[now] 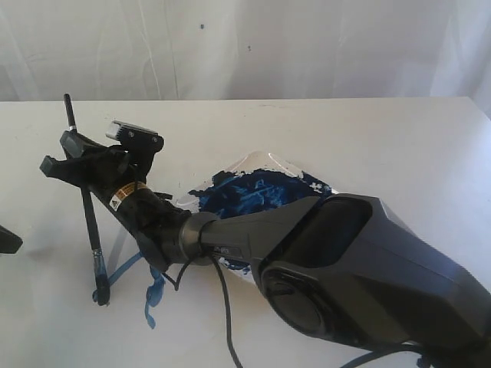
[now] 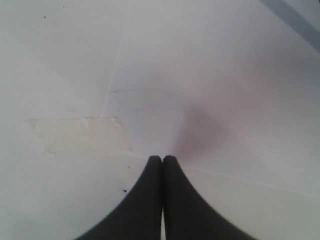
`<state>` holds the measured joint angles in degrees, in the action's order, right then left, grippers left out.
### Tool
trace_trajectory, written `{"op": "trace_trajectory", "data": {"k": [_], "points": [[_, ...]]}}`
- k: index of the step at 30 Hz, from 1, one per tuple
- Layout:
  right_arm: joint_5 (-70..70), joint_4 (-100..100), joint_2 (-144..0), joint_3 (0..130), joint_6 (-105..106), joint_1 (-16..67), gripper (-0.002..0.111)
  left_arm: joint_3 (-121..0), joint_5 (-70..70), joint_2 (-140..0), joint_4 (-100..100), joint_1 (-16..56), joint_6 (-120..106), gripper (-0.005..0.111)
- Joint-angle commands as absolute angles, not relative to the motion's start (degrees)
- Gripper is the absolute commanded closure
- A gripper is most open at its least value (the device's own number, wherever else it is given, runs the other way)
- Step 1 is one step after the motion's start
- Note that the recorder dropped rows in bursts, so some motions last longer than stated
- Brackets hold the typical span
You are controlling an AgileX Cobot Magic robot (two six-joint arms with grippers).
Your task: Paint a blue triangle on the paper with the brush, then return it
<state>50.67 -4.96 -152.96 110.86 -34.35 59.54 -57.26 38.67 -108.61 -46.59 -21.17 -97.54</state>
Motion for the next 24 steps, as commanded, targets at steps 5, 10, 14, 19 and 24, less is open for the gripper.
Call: {"op": "trace_trajectory", "data": {"k": [5,10,14,19,24], "points": [[47.88,-2.74,-152.81,109.77,-32.93,59.53,0.108,-57.3,40.06,-108.58,-46.65,-21.29,-97.52,0.107],[47.55,-2.8,-150.54,105.8,-31.49,59.53,0.108,-57.3,40.06,-108.58,-45.85,-21.29,-97.52,0.107],[49.36,-2.8,-148.71,102.66,-31.0,59.53,0.108,-57.3,40.06,-108.58,-45.85,-21.29,-97.52,0.107],[49.36,-2.8,-147.03,99.99,-28.13,59.53,0.108,-57.3,40.06,-108.58,-45.85,-21.29,-97.52,0.107],[52.48,-2.94,-145.69,95.92,-28.04,59.53,0.108,-57.3,40.06,-108.58,-45.85,-21.29,-97.52,0.107]]}}
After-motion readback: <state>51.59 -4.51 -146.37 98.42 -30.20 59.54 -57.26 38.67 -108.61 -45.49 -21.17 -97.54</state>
